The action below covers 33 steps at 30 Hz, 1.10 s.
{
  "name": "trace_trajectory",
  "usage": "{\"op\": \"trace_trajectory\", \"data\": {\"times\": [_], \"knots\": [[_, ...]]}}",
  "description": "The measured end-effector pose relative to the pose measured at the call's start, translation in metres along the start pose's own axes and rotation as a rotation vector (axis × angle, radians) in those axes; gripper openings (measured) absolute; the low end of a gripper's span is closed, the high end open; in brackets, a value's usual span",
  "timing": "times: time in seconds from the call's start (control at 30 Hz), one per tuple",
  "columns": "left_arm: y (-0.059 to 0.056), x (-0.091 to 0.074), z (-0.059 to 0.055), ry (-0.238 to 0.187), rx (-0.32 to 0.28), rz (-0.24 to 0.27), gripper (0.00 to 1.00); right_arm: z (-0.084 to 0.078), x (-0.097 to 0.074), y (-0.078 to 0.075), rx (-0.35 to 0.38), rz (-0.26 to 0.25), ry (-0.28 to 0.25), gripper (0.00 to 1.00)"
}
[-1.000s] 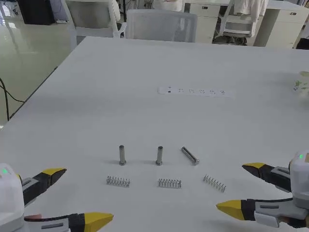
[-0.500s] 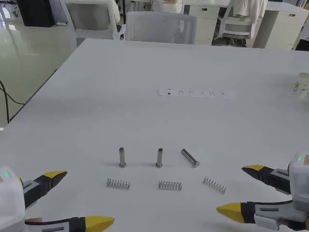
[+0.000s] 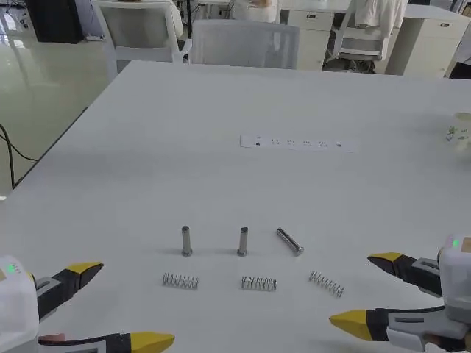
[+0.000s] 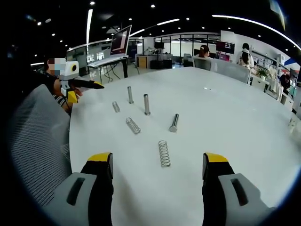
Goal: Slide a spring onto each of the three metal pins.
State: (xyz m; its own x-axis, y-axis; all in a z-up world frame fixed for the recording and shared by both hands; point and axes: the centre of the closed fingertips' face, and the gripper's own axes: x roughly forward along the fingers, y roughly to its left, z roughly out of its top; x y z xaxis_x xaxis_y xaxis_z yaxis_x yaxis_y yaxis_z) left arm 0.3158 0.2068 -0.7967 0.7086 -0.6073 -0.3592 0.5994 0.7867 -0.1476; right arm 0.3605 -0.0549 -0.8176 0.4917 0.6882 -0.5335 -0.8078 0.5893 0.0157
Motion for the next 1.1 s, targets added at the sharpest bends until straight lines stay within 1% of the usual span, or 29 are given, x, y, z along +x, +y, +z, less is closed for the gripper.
{"op": "trace_trajectory", "data": {"times": [0.83,1.1], "knots": [[-0.0021,0.005,-0.0042,0.002,-0.007,-0.013,0.94,-0.0018,-0.0015,-0.0021,0.01,-0.008,0.007,0.77],[-0.0022,0.0058,-0.0033,-0.001,-0.006,-0.014,0.94,-0.002,-0.0014,-0.003,0.013,-0.009,0.008,0.77]]}}
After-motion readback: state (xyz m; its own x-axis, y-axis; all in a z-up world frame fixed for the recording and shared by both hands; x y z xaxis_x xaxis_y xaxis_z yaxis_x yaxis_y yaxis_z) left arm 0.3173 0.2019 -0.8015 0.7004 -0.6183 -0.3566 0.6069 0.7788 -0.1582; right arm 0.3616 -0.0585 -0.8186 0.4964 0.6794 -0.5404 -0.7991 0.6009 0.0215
